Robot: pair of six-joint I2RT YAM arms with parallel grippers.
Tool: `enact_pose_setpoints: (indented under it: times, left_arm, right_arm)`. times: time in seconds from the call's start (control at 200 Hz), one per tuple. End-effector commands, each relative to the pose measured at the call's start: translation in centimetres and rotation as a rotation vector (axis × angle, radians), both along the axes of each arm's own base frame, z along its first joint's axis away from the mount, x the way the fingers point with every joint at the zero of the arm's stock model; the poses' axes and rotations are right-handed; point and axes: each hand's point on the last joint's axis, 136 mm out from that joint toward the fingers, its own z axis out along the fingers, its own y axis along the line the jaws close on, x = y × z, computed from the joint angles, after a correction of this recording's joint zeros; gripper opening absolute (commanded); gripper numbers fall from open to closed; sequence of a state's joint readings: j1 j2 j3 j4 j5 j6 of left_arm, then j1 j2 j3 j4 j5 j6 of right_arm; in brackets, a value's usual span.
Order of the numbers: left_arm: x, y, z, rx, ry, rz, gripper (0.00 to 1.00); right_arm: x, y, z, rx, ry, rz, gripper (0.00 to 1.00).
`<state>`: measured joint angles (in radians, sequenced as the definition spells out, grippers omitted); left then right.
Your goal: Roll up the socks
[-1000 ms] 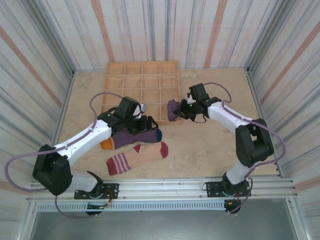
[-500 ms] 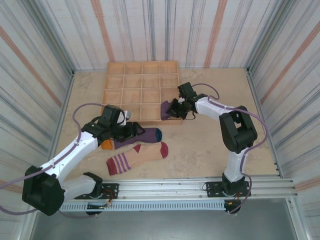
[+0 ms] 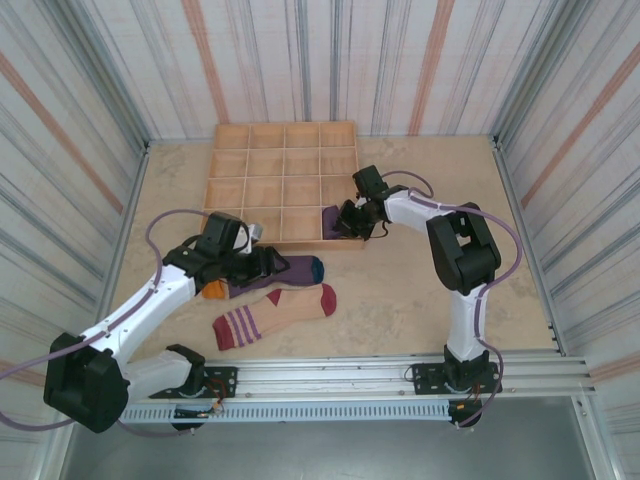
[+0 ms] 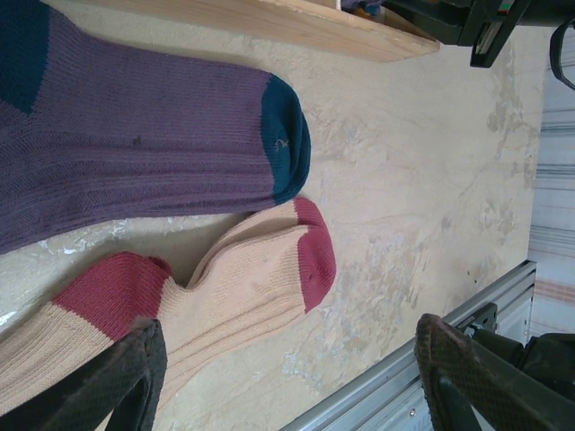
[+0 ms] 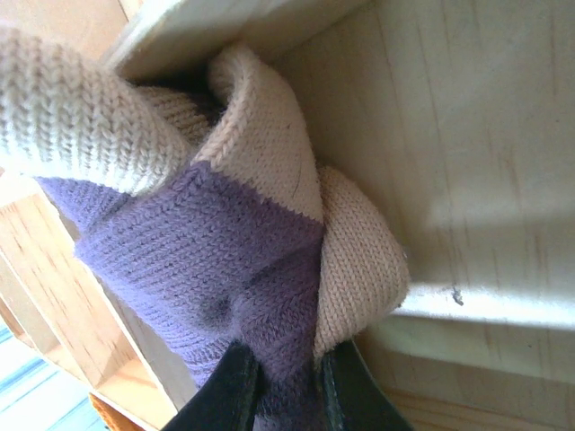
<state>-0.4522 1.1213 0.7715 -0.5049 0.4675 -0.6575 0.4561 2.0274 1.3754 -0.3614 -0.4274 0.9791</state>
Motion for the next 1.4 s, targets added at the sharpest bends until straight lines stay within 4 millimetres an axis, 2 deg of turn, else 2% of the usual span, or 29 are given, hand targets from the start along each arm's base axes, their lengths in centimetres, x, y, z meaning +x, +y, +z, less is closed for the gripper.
enact_pose_setpoints:
  times: [0.0, 0.145, 0.361, 0.441, 0.656, 0.807, 0.897, 0.987, 1.112, 1.257, 1.398]
  left_arm:
    - [-0.6, 0.0, 0.0, -0.018, 0.008, -0.017, 0.74]
    - [-0.7, -0.5, -0.2, -0.041, 0.024, -0.038, 0.73]
    - [-1.6, -0.5, -1.5, -0.037, 0.055, -0.051, 0.72]
    - [-1.9, -0.6, -1.9, -0.025, 0.064, -0.059, 0.72]
    - [-3.1, -1.4, -3.2, 0.019, 0.095, -0.113, 0.70]
    - [-4.0, -2.1, -3.7, 0.030, 0.092, -0.154, 0.69]
    - [-4.6, -2.7, -4.6, 0.050, 0.107, -0.179, 0.68]
    - [-5.1, -3.7, -5.6, 0.064, 0.121, -0.207, 0.68]
    - [-5.1, -5.0, -7.1, 0.091, 0.119, -0.239, 0.68]
    - [-4.3, -5.7, -9.0, 0.140, 0.125, -0.252, 0.66]
    - [-3.9, -6.5, -10.6, 0.186, 0.143, -0.279, 0.66]
  right_arm:
    - [-1.5, -0.2, -2.6, -0.038, 0.086, 0.040, 0.00]
    - [-1.6, -0.8, -3.0, -0.069, 0.091, 0.050, 0.00]
    - [-1.0, -0.9, -0.6, -0.077, 0.004, 0.079, 0.27]
    - [-0.7, -1.1, 0.6, -0.091, -0.032, 0.093, 0.42]
    - [-0.3, -1.0, 3.5, -0.091, -0.104, 0.132, 0.56]
    - [-0.7, -1.1, 6.2, -0.091, -0.182, 0.173, 0.76]
    - [-1.2, -1.1, 8.0, -0.092, -0.236, 0.194, 0.85]
    - [-2.1, -1.4, 9.6, -0.094, -0.282, 0.201, 1.00]
    - [-3.9, -2.3, 10.3, -0.099, -0.309, 0.201, 0.99]
    - [-6.6, -3.2, 9.9, -0.095, -0.311, 0.202, 0.99]
    - [-8.7, -5.0, 9.8, -0.127, -0.325, 0.183, 0.99]
